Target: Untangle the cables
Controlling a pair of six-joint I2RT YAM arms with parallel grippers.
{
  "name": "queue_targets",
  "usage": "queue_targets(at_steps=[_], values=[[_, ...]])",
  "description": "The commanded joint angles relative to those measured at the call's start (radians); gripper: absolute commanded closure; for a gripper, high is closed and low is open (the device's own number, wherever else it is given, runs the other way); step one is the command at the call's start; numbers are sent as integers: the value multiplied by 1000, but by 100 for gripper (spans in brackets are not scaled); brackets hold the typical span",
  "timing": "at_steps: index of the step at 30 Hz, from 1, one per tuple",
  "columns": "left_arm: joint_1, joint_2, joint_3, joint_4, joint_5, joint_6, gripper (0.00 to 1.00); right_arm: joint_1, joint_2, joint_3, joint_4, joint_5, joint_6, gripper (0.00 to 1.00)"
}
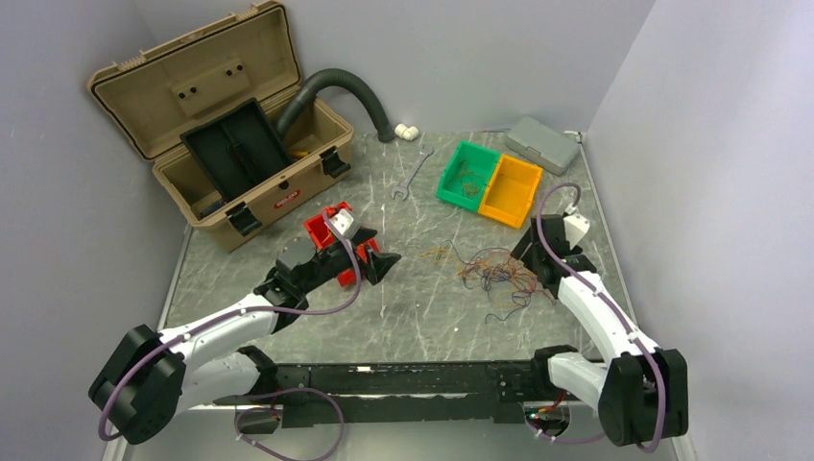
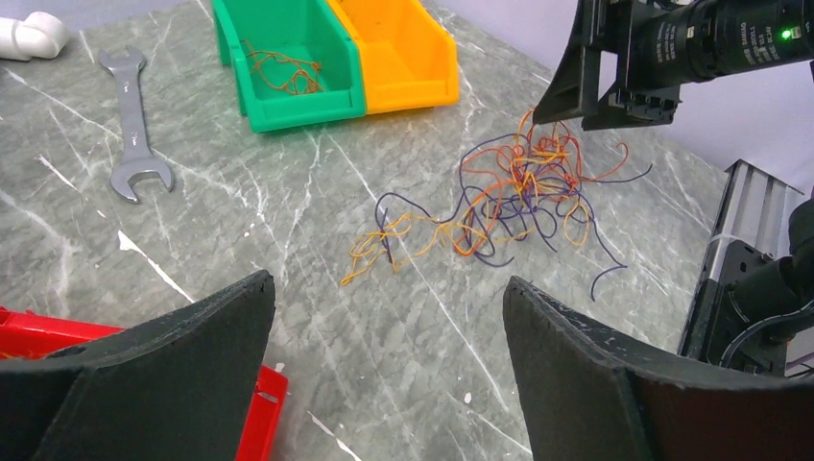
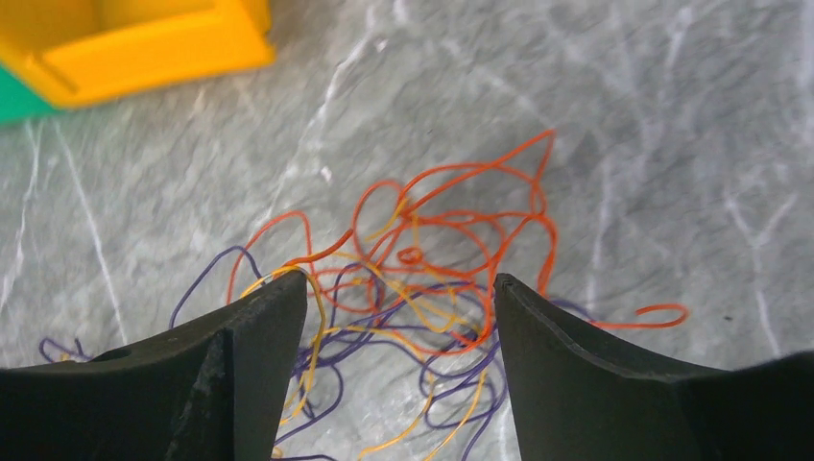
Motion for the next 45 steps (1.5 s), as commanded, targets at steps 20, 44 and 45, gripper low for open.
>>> queue_targets(at_steps=[20,44,45], values=[[0,27,29,38,-1,17,9,-162,118,-36,179,-212,12,61],[0,35,32,35,2,22,9,51,-32,208,-46,-309,-89,14],[0,34,32,32,0,23,9,32,-38,208,-48,-299,-89,14]])
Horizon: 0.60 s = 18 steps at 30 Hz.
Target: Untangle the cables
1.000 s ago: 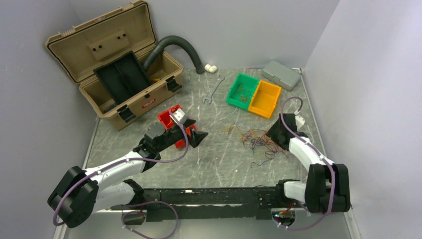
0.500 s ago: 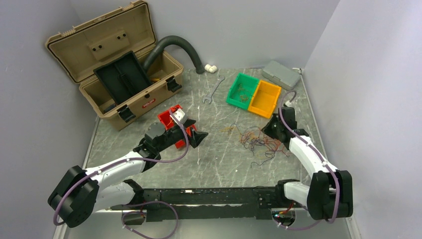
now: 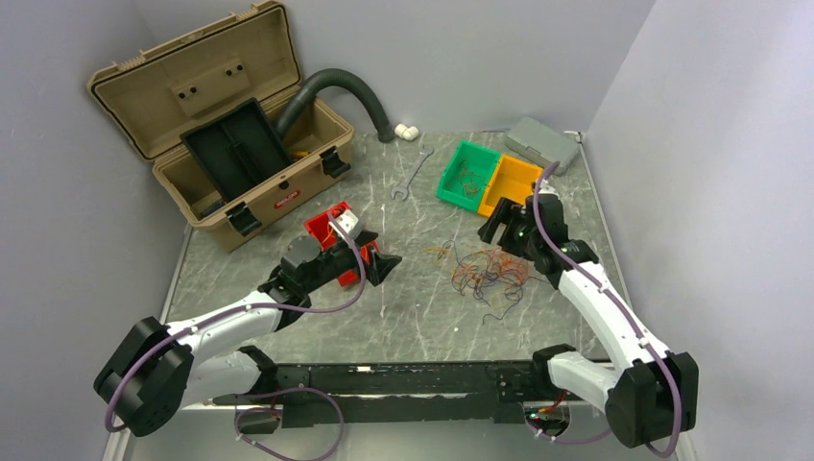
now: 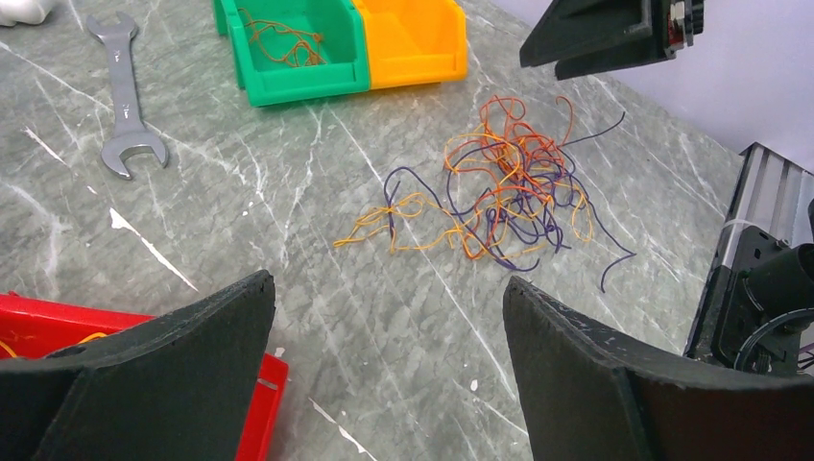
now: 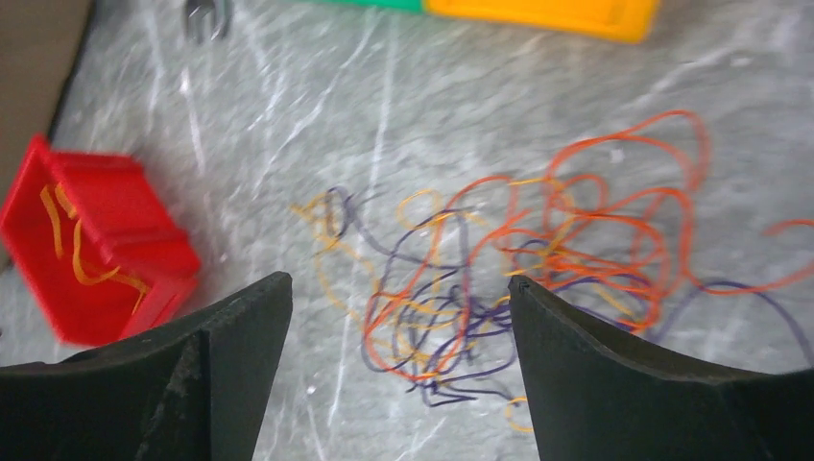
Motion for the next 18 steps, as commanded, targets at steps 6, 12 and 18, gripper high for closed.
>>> queue_targets(at_steps=[6,12,18], values=[[0,-6,41,28,3,22,9,-213,-47,-15,0,92,4,16],[0,-4,39,26,2,24,9,-274,43,-95,118,-21,73,19],[0,1,40,34,7,19,8,-292,200,-123,226,32,159,25]])
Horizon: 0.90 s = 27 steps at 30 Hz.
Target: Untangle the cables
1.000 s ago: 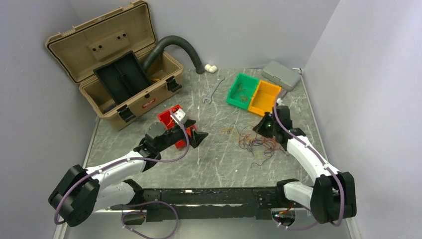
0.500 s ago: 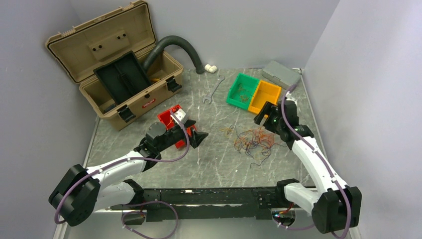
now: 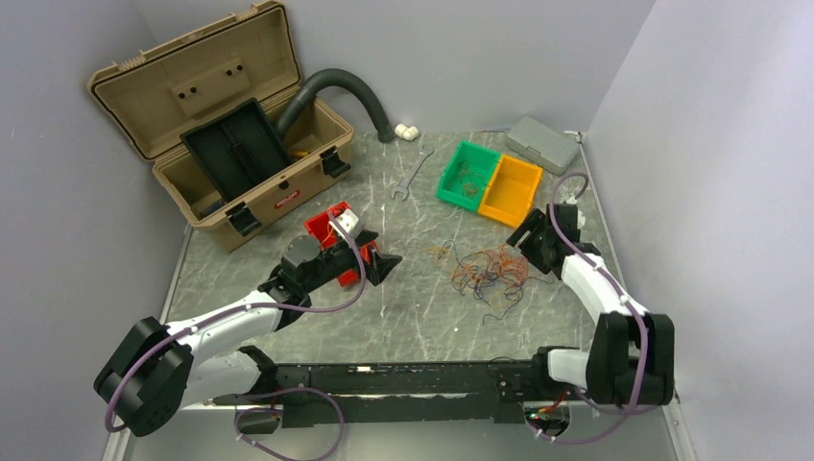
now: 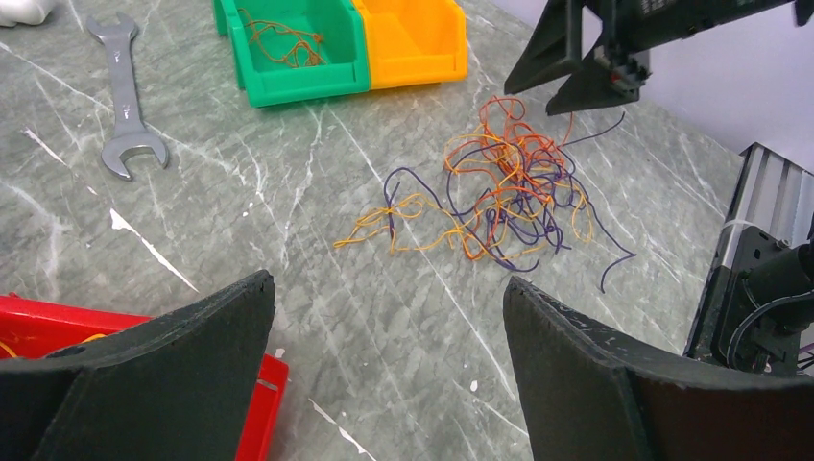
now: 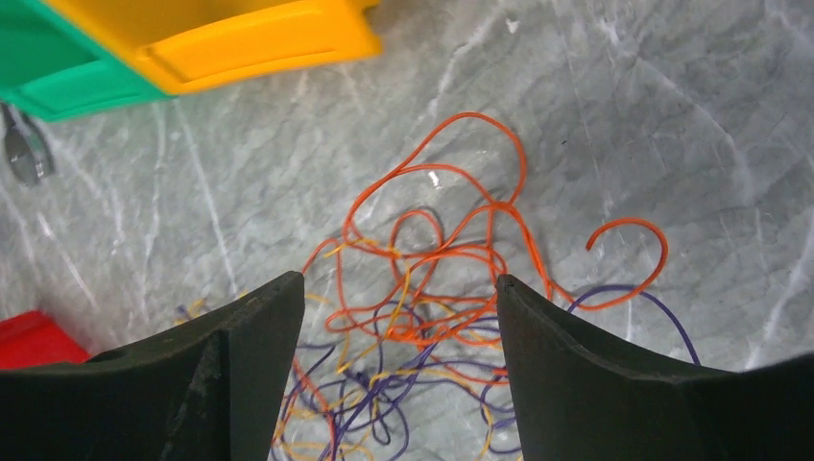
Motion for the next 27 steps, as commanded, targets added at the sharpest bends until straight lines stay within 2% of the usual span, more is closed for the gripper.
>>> queue_targets(at_steps=[1,8,15,16,17,21,24,27], values=[[0,2,34,42,9,17,9,-29,88,-24,159,-1,113,27],[1,3,34,42,11,17,9,-68,190,-34,264,-46,284,28],[0,7,39,38,12,17,9,-66,305,-33,359,-81,333,33],[0,6,38,38,9,18,9,-65,322,-34,378,-86,331,36],[1,4,37,37,9,19,8,-63,339,-29,389,-87,327,46],[0,9,42,35,12,18,9,-64,368,25,378,-141,251,100],[0,14,45,31,14,21,10,-52,265,44,363,-206,165,100],[0,13,43,32,13,22,10,-22,64,19,368,-228,109,100]])
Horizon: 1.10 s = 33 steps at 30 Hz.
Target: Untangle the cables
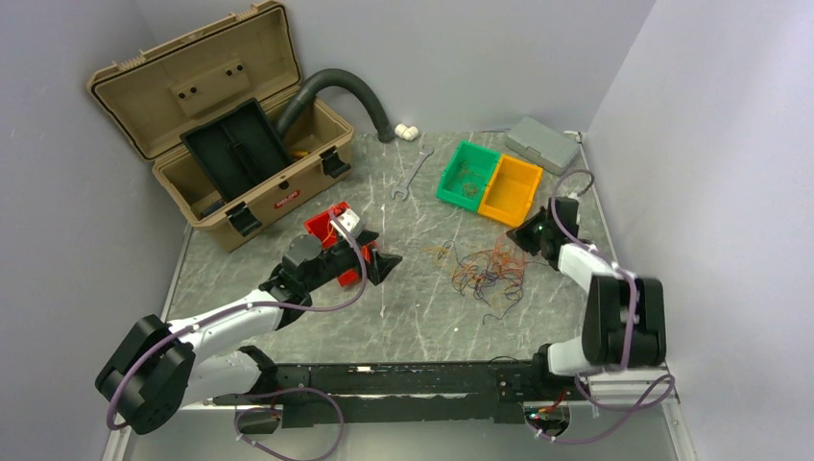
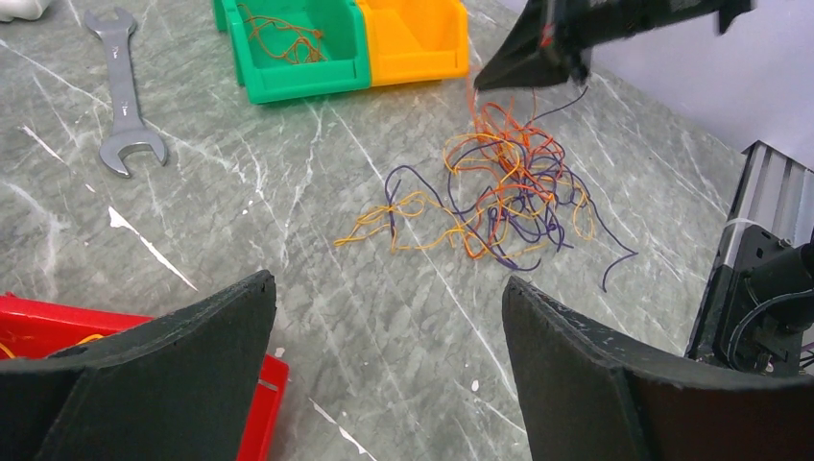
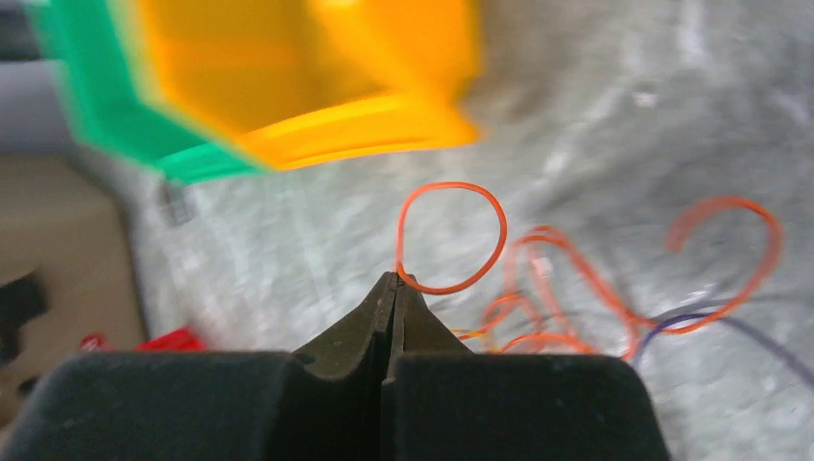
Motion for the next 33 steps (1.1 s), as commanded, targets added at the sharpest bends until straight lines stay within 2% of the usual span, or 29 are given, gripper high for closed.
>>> queue_targets(at_steps=[1,5,11,17,22,29,33], values=[[0,2,40,34,14,24,10,41,-292,30,22,-71,-124,100],[0,13,39,46,29,20,10,61,-509,92,-67,-141,-182,100],[-3,36,54,61,93,19,11,64,-677,274,-151,-267,-199,100],[-24,66,209,-42,172,2,10,67,-640,480,-179,-405,-143,100],[-74,82,357,-97,162,-8,7,71,-619,536,-76,-494,-30,100],[-120,255,610,-168,210,-38,5,97,-615,572,-53,-523,28,100],[-148,371,718,-170,263,-90,7,97,-622,588,-64,-503,37,100]])
